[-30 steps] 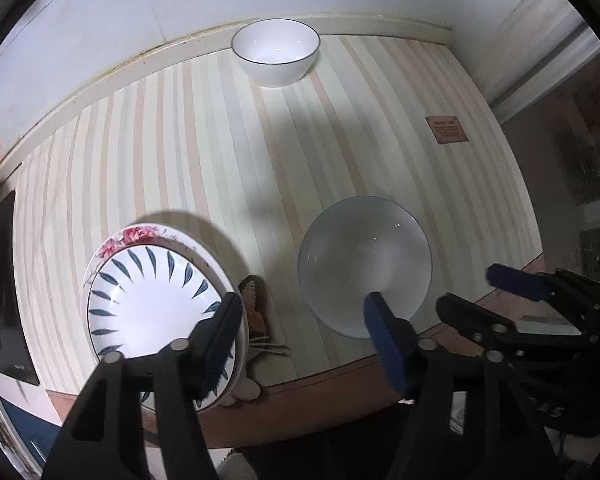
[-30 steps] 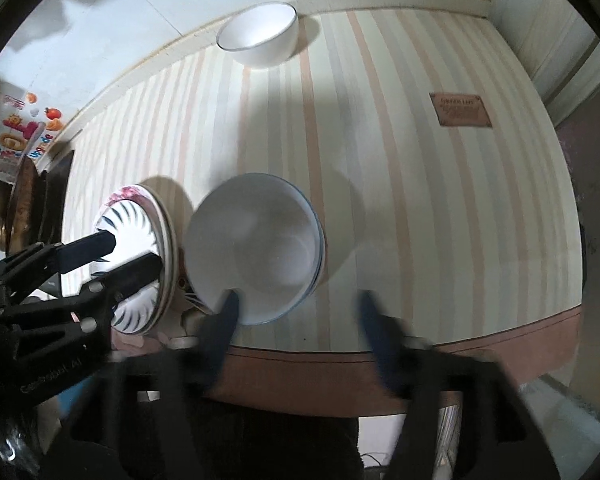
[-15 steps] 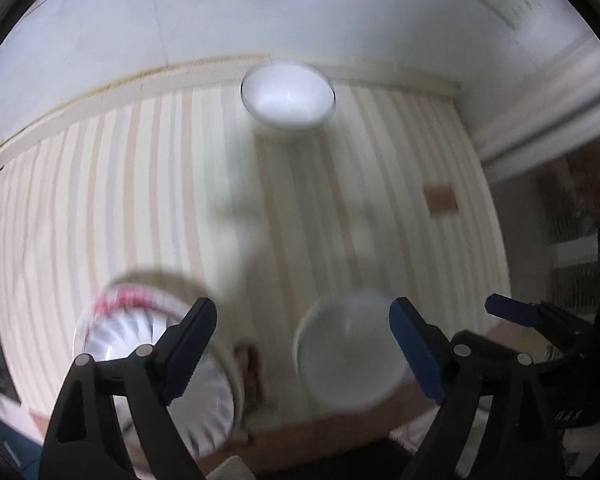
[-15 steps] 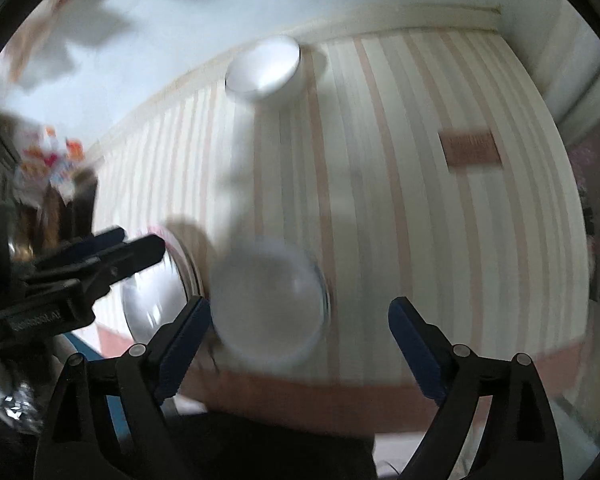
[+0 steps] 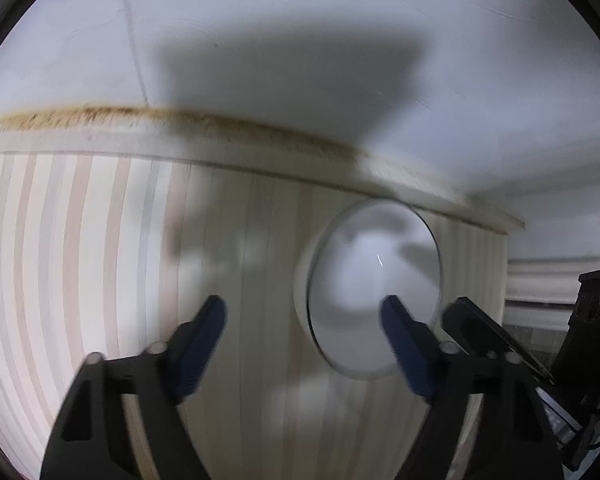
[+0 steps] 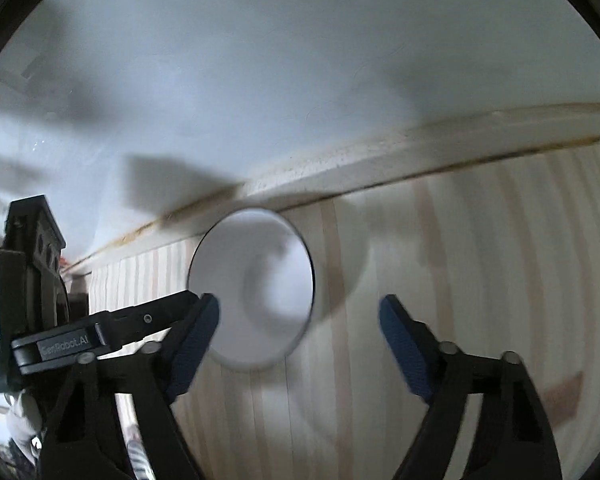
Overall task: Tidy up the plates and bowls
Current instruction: 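Grasp the rim of the black-rimmed white bowl with both tools, then carry the black-rimmed bowl and lower it into the nested bowls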
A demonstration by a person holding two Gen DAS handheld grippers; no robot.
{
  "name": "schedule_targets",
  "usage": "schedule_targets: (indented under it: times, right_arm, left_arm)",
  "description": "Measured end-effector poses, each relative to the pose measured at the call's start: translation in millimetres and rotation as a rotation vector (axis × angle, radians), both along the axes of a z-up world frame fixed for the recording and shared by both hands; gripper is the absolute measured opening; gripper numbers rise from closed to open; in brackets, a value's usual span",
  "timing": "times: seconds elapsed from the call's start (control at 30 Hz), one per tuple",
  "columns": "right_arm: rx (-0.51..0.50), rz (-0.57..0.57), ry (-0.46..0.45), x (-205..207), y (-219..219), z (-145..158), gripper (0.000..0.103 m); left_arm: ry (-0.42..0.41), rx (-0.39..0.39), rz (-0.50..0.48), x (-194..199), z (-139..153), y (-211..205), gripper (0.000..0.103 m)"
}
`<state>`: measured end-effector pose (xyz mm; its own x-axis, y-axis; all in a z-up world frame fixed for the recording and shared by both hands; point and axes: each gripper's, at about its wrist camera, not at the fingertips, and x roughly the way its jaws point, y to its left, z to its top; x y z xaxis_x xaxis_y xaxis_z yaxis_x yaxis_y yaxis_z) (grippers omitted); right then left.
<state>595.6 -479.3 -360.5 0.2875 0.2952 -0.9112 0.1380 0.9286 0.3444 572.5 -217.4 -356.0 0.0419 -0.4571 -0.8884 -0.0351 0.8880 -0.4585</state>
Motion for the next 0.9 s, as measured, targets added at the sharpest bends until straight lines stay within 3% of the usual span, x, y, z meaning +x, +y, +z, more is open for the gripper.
schedule_targets:
  times: [0.03,0.1,0.13,0.23,0.5,0.9]
  right_arm:
    - [0.003,-0.007,0.024,8.9,0.0,-9.9,0.063]
    - [-0.001,-0.004,0.059,18.6,-0.1,-22.8,0.045]
    - [-0.017,-0.002,0.086,22.3,0.3,-30.6,0.032]
    - [-0.025,0.004,0.129,25.2,2.1,-44.7,0.014]
    - [-0.040,0.014,0.124,18.8,13.3,-37.2,0.013]
    - [-0.053,0.048,0.044,-44.8,31.0,39.3,0.013]
  left_arm:
    - [-0.001,-0.018,-0.006,3.6,-3.5,-2.3,0.053]
    - [0.014,-0.025,-0.027,7.8,-10.9,-8.4,0.038]
    - [0.023,-0.029,-0.032,8.2,-14.5,-11.0,0.036]
    - [0.036,-0.041,-0.048,5.1,-20.3,-19.3,0.031]
    - [-0.002,-0.005,-0.071,-11.5,-2.3,-25.4,0.031]
    - [-0.160,0.023,-0.135,-81.2,80.7,-31.2,0.031]
